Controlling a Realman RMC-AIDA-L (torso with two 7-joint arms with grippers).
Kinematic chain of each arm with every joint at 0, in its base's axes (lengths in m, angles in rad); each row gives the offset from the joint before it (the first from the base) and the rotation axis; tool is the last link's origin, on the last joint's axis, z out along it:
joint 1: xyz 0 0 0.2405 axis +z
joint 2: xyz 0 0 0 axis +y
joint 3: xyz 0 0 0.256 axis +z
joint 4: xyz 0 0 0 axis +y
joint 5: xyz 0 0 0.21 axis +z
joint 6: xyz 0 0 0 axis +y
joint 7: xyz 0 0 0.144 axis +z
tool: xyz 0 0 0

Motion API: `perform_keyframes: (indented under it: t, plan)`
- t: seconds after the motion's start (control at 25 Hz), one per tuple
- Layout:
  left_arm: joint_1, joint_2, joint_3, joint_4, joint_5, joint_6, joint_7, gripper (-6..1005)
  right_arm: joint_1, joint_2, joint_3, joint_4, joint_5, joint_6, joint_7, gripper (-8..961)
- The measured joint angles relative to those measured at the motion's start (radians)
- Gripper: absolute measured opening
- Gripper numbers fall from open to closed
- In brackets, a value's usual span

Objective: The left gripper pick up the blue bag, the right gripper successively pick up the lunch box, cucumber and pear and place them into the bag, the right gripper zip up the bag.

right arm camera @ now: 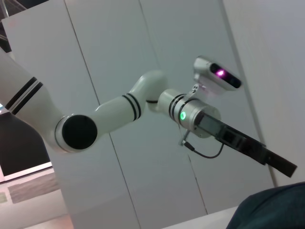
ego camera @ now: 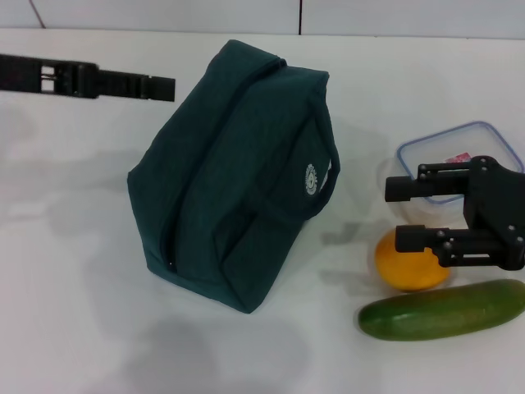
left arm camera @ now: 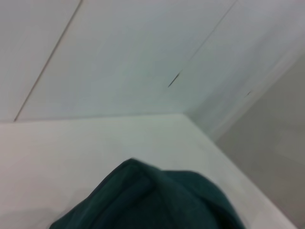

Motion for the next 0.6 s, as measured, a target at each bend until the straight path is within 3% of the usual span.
perform_keyframes:
  t: [0.32,0.6]
  plan:
    - [-0.108,-0.006,0.012,-0.023,0.216,-0.001,-0.071,732,-0.019,0.002,0.01,0.011,0.001,-0.003,-0.031,606]
    - [-0.173,-0.002,0.015,-0.096,0.255,-0.013,-0.073,725,-0.039,0.003,0.015,0.014,0.001,-0.003,-0.043,607]
